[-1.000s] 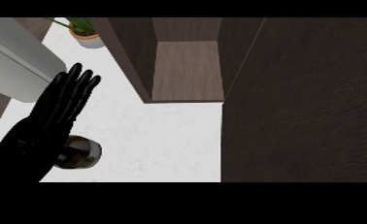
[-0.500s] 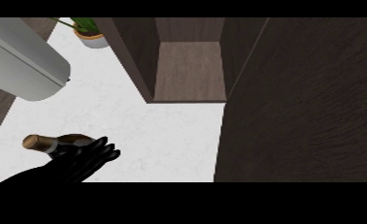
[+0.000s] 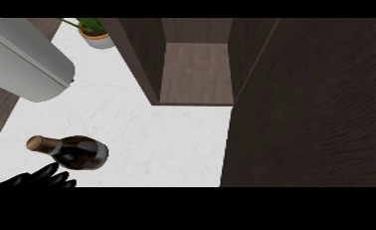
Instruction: Pick up the wine, place it into the cabinet and close the cabinet
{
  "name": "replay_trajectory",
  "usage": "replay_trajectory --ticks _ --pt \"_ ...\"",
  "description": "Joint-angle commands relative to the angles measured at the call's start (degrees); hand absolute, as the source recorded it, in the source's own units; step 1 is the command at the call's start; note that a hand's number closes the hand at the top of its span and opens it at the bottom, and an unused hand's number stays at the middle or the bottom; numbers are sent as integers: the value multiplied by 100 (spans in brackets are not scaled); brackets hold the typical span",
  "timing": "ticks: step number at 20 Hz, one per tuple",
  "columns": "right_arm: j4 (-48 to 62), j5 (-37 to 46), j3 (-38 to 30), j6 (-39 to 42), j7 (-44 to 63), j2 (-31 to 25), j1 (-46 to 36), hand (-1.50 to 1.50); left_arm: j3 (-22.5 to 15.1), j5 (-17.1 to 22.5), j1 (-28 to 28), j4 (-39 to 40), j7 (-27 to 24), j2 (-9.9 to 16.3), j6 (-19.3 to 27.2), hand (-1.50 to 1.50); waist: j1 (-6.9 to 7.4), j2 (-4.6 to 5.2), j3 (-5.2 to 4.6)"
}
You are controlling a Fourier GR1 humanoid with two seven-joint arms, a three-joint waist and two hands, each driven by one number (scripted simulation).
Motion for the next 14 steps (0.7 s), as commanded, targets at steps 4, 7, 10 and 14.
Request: replay_trajectory --ticks 4,7,10,14 --pt "-1183 62 217 -298 734 -55 278 -150 552 1186 533 -1218 222 495 231 -150 29 -25 0" --pt "-1113 -151 37 -184 722 -201 276 -150 966 1316 896 -1153 160 553 -50 -150 78 -21 0" --pt "-1143 100 332 -220 632 -143 426 -150 1136 1404 904 -1228 103 514 111 -150 34 -22 3" --pt "-1363 -100 148 -420 1122 -192 139 -150 1527 1825 1059 -1071 79 611 -2 -150 82 -12 -3"
